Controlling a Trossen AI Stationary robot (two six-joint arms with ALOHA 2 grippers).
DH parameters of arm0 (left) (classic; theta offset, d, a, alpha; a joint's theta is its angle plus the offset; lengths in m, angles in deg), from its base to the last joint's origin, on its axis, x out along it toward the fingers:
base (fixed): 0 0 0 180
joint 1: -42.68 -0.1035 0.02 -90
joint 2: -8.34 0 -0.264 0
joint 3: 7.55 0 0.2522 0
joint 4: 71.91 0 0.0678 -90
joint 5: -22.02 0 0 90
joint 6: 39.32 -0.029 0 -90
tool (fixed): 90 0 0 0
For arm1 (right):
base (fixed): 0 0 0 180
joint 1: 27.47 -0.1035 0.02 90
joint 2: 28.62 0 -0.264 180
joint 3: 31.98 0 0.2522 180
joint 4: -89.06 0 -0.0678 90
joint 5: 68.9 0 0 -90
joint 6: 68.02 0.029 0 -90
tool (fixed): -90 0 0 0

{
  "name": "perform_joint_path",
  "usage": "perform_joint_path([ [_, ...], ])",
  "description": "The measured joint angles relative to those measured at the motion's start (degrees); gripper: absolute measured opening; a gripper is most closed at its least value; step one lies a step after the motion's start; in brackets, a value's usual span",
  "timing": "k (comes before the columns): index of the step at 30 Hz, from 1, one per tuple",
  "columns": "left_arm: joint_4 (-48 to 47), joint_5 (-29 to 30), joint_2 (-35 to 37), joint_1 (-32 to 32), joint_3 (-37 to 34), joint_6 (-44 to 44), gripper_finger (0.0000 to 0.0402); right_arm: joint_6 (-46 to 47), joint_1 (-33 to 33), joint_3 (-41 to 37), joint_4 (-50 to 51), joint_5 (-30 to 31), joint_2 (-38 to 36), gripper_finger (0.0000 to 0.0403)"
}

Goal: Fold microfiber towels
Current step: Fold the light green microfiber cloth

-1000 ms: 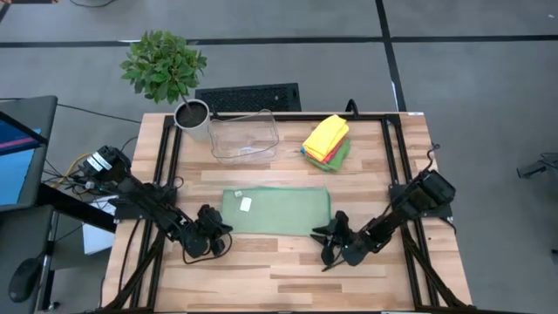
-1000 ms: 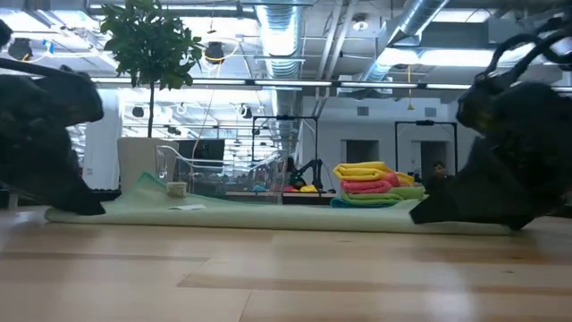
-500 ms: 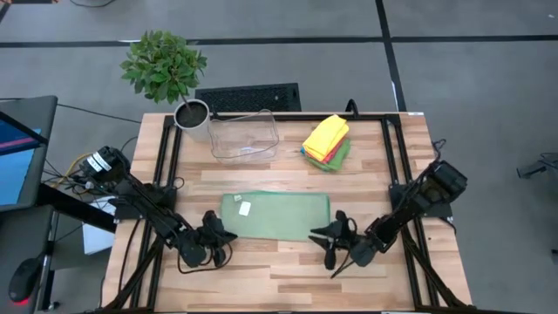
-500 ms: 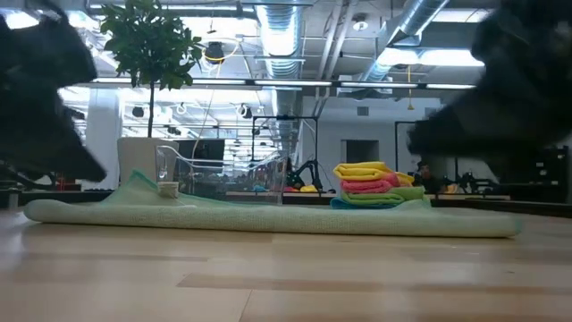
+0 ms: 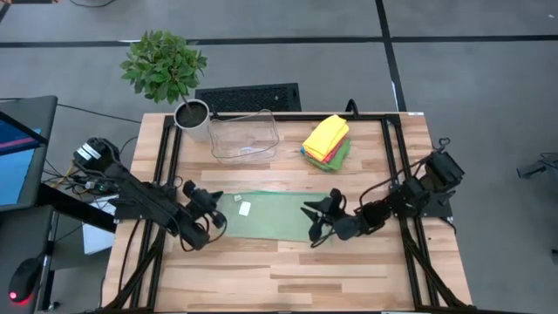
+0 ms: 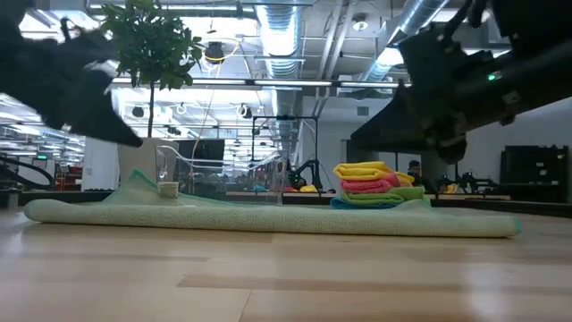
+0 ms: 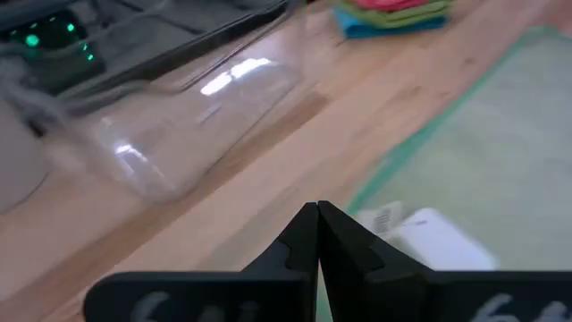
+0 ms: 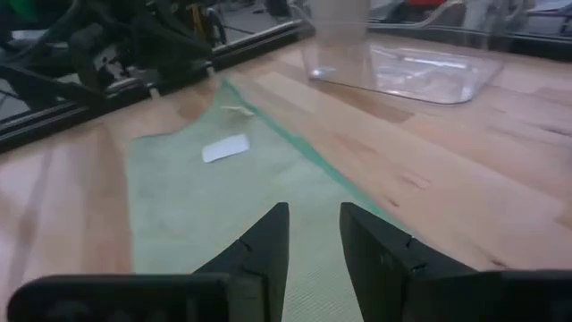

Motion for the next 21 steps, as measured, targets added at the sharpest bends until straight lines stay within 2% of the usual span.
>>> perform_joint_path([
  [3,6.7,-0.4,1.3,-0.2,-4.4,0.2,0.0000,0.0,1.2,0.0,2.0,-0.1,0.0,0.0127],
  [8,25.3,-2.1,0.7,-0.4,-11.1,-8.6,0.0000,0.0,2.2,0.0,3.5,-0.1,0.0,0.0127],
  [10,29.5,-2.7,0.5,-1.3,-13.0,-10.6,0.0000,0.0,2.6,0.0,4.3,-0.1,0.0,0.0127],
  [15,30.8,-4.6,0.5,-4.0,-15.9,-9.0,0.0000,0.8,3.6,0.0,6.2,-0.1,0.0,0.0127],
  [21,31.5,-8.5,0.3,-5.0,-16.2,-9.4,0.0000,5.9,4.2,0.0,11.4,0.1,1.7,0.0127],
])
